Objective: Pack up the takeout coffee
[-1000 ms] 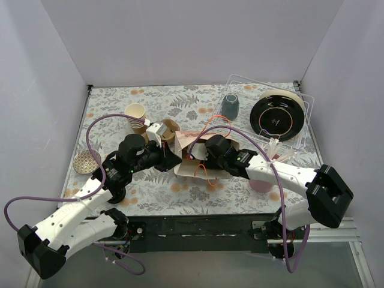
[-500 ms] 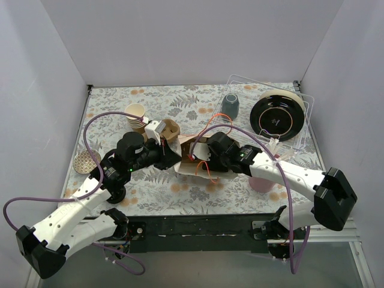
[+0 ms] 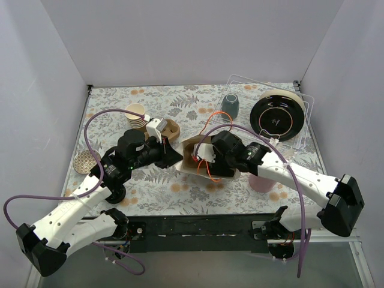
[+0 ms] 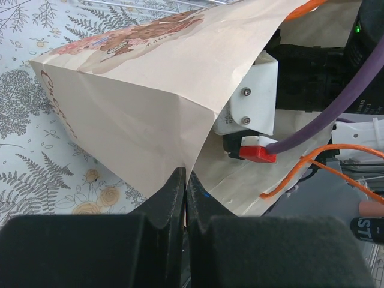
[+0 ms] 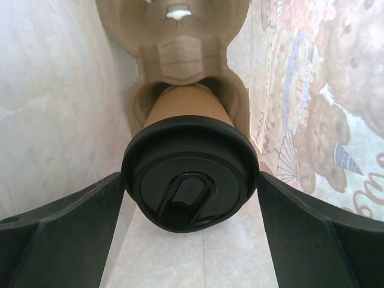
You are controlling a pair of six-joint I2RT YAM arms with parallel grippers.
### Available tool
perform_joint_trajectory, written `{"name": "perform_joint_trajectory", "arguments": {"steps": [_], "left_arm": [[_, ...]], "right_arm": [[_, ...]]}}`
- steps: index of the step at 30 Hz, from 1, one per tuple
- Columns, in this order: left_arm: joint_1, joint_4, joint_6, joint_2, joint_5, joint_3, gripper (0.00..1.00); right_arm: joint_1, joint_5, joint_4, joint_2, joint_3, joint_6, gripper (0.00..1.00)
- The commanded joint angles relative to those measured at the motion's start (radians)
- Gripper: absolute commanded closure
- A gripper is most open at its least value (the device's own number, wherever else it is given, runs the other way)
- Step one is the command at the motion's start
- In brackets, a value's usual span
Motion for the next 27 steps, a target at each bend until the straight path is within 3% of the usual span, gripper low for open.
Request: {"name": "perform_joint_trajectory", "arguments": {"steps": [1,27], "left_arm": [[0.0,-0.021,0.014,-0.005,0.002,0.049,1.0],[0.0,-0.079,0.092,-0.001,0.003,0.058,1.0]], "right_arm": [[-0.005,-0.011,-0.084,-0.048,0.055,0.0,0.01],[-0.005,-0.059,0.019,-0.115,0.009,0.056,0.02]]}}
